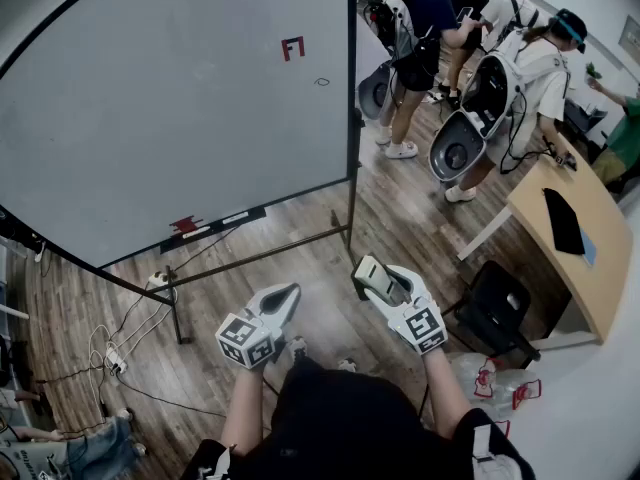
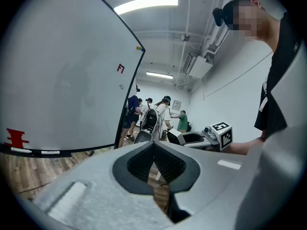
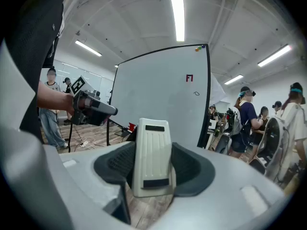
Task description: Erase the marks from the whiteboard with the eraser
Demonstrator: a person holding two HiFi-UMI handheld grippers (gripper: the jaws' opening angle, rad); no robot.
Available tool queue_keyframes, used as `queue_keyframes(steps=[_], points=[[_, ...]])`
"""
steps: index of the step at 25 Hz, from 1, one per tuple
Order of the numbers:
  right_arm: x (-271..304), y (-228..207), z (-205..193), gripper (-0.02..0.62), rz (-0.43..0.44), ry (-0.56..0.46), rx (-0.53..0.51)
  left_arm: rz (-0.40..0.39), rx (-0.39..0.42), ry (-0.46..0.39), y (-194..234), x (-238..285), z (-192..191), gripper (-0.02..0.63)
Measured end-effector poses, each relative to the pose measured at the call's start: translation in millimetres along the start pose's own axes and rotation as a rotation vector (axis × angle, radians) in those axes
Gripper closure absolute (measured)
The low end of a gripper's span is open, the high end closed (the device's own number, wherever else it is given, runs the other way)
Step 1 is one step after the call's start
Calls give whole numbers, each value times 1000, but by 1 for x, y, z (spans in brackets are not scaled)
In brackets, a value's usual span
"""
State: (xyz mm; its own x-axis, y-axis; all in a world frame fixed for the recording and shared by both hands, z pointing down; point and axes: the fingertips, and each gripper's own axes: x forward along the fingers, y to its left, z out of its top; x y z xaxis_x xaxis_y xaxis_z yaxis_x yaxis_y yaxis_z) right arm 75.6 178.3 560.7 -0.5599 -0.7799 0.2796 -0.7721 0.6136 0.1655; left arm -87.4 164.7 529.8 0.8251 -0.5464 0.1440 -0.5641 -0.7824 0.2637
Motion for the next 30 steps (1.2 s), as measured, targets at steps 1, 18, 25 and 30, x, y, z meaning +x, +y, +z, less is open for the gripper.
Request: queue_keyframes(steps=[1, 18, 25, 30], points=[[0, 0, -1, 353, -1, 0, 1, -1, 2, 2, 0, 1, -1, 595], [-3, -1, -4, 353, 14, -8, 29, 8, 8, 3, -4, 1, -1, 595], [9, -1, -15, 353, 31, 8, 47, 42, -10, -6, 9, 0, -1, 595], [27, -15, -8, 353, 27, -5, 56, 45, -28, -2, 26, 7, 4, 595]])
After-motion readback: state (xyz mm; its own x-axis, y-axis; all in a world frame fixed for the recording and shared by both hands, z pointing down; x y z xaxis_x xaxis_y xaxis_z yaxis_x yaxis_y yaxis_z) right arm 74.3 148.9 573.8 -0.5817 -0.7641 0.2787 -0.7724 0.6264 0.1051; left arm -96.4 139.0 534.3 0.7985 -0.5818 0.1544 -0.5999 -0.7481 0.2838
